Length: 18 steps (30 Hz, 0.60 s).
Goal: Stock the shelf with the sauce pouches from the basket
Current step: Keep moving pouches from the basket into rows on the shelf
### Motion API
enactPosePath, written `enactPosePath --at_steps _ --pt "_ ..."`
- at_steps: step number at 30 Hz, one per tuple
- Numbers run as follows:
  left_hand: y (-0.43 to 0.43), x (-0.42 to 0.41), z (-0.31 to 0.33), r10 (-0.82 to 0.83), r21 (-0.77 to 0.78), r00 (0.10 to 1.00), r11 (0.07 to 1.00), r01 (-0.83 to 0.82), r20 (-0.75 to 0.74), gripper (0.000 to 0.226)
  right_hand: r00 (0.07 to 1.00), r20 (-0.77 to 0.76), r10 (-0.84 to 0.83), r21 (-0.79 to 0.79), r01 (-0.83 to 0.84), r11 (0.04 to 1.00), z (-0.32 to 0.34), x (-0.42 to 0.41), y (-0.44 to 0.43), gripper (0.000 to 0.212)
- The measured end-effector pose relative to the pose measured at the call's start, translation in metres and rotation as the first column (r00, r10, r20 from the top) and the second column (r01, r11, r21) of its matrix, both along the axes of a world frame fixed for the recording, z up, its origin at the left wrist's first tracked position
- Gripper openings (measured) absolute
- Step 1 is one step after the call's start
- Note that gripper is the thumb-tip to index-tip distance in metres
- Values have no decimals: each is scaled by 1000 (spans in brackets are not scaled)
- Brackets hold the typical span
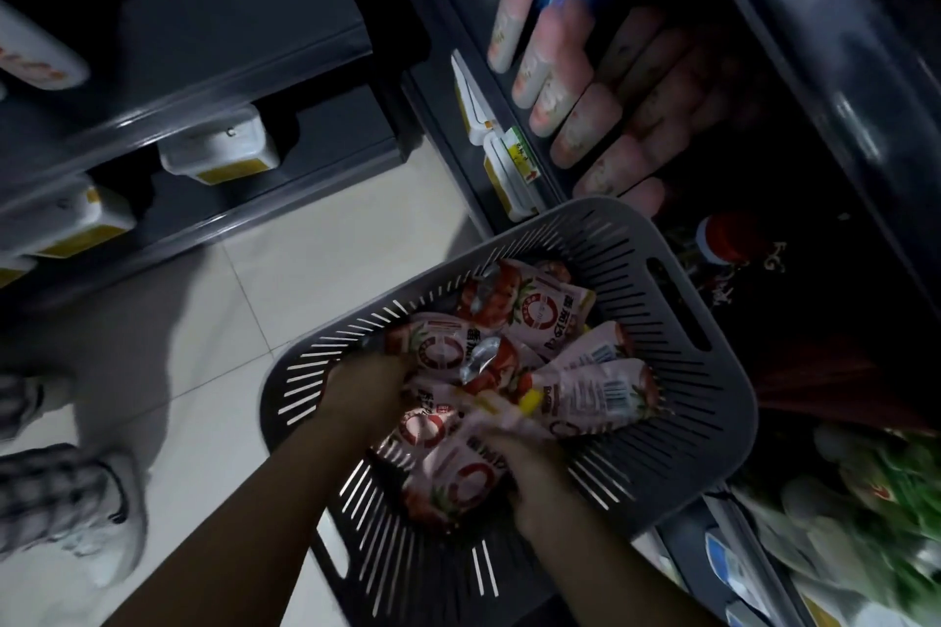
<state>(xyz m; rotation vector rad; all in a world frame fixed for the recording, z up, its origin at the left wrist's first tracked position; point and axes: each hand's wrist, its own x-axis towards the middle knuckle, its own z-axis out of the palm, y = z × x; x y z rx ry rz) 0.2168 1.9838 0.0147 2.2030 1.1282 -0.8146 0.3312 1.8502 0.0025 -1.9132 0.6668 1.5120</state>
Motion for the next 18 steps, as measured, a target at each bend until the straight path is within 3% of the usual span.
enactPosePath --at_steps 5,10,15,18 --pt "2 2 8 31 -19 999 999 -31 11 38 983 169 71 -22 -68 997 -13 -19 -12 82" --pt "5 3 15 259 -145 961 959 -244 99 36 995 21 94 -116 -91 989 -14 -31 -3 90" --pt "6 0 23 371 -180 924 919 -351 90 36 969 3 245 -68 -244 967 -17 -19 -4 60" --pt "12 -6 31 522 -223 845 843 -490 118 28 954 72 290 18 -292 956 -9 -15 -7 49"
